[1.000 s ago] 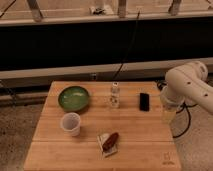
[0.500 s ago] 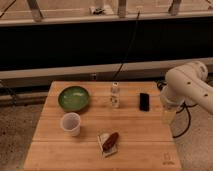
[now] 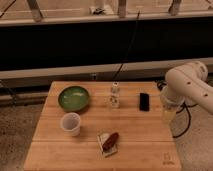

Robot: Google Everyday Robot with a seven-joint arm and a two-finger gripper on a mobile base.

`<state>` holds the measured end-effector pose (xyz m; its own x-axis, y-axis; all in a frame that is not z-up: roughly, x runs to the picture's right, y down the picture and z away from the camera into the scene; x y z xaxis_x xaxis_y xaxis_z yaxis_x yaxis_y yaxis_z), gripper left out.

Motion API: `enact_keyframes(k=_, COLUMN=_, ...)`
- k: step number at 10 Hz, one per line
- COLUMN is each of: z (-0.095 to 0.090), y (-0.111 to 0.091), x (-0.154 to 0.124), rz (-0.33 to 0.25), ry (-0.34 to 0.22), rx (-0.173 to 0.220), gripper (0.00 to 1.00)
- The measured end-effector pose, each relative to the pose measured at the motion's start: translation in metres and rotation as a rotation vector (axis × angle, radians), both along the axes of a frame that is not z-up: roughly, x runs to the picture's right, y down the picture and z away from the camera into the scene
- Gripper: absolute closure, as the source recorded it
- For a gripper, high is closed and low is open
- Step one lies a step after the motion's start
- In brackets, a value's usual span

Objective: Knock the bottle over

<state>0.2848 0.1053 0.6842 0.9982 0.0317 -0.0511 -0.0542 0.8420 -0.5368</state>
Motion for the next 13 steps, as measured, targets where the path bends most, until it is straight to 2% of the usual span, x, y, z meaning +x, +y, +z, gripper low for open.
enact_keyframes(k=4, z=0.019, y=-0.018, x=-0.005, rz=-0.018, ry=-0.008, rx=0.036, gripper=0.2)
enact_keyframes(k=6, z=0.02, y=-0.018, x=-0.003, rz=-0.025, ry=-0.004, rx=0.047, gripper=0.2)
enact_keyframes(k=10, z=0.034, y=-0.033, x=-0.008, rz=-0.039, ry=-0.014, rx=0.068, gripper=0.2)
enact_keyframes(k=13, z=0.038, y=-0.035, x=-0.008, rz=-0.046, ry=-0.016, rx=0.079, gripper=0.2)
